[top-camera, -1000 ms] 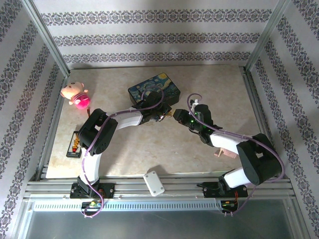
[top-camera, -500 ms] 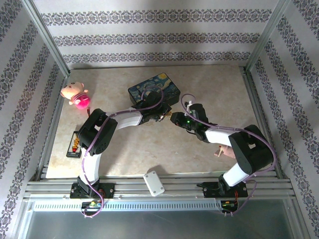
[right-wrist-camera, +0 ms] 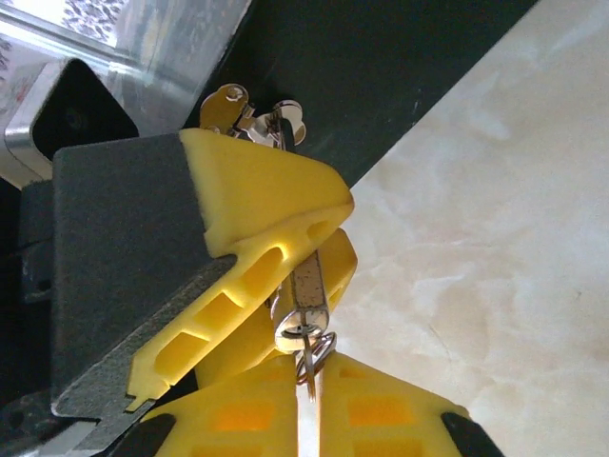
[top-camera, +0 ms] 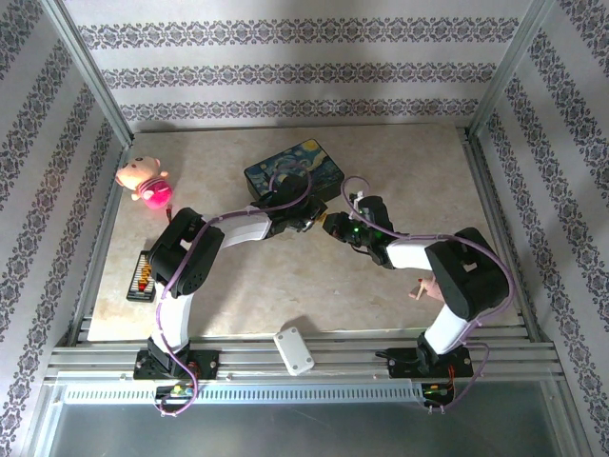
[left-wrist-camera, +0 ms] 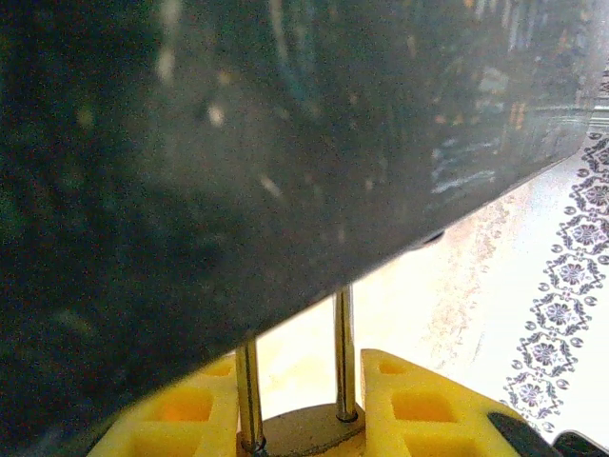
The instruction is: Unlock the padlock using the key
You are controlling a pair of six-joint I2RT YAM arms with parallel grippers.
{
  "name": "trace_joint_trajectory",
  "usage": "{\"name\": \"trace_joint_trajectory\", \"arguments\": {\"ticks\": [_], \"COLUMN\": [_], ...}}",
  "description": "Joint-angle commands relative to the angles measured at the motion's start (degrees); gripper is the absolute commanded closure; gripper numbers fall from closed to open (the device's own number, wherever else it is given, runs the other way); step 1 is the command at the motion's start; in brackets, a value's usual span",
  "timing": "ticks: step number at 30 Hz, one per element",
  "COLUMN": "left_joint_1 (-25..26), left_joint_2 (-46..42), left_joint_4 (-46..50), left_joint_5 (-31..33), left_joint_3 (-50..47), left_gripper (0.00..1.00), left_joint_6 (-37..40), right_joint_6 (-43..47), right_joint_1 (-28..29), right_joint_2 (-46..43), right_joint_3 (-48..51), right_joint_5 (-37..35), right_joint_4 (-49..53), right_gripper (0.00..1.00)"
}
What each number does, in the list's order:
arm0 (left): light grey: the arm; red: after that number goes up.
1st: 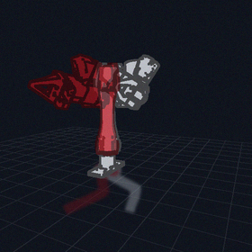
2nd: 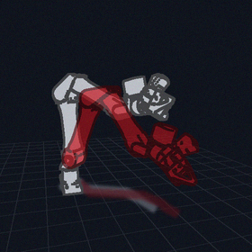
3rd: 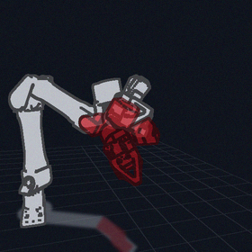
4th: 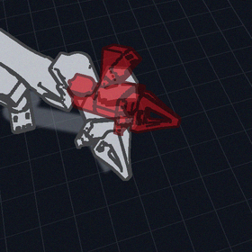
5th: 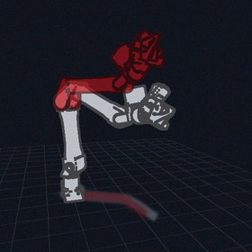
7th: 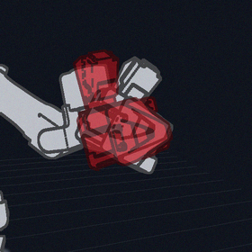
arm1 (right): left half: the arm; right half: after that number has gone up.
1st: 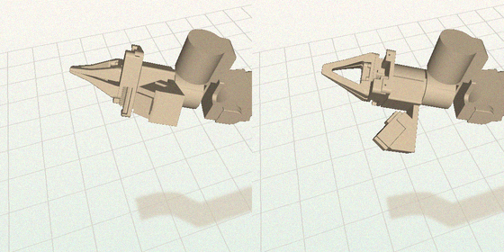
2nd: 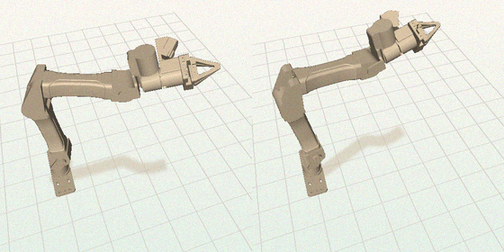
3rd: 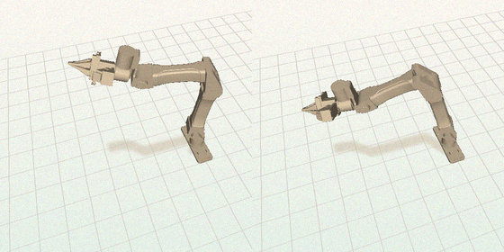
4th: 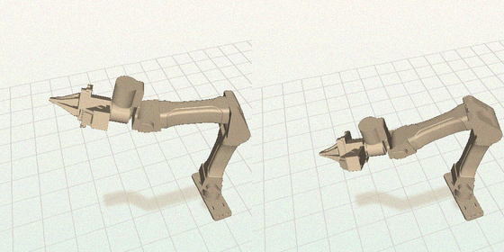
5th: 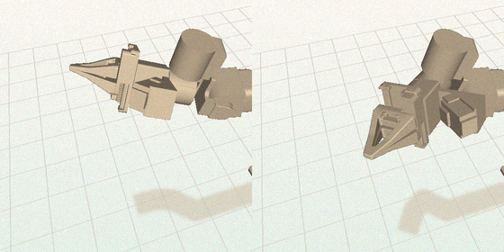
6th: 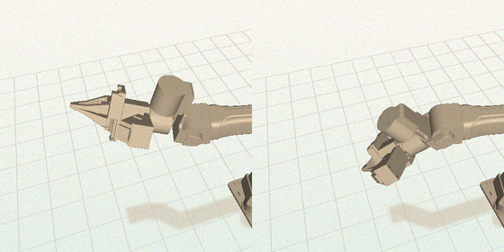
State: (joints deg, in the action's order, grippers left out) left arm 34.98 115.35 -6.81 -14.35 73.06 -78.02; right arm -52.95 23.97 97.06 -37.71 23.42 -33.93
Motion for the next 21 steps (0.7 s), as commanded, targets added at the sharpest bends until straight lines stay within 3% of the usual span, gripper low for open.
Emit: {"name": "trace_joint_trajectory", "arguments": {"ticks": [1,9,21], "left_joint_1": [0.8,0.9,0.9], "left_joint_2": [-0.7,-0.5,0.2], "left_joint_4": [-1.6,-2.7,-6.2], "left_joint_5": [-7.3,-8.1,-8.9], "left_joint_3": [-1.3,-1.4,-1.9], "left_gripper": [0.92,0.92,0.93], "left_joint_6": [-3.0,-2.9,-3.9], "right_joint_6": [-9.0,-38.3,-55.1], "right_joint_1": [-1.6,-2.4,-0.5], "right_joint_2": [3.4,19.0,20.3], "right_joint_3": [1.3,4.7,4.4], "right_joint_5": [1.8,2.4,-4.0], "right_joint_4": [-13.2,-45.4,-45.6], "right_gripper": [0.96,1.0,1.0]}}
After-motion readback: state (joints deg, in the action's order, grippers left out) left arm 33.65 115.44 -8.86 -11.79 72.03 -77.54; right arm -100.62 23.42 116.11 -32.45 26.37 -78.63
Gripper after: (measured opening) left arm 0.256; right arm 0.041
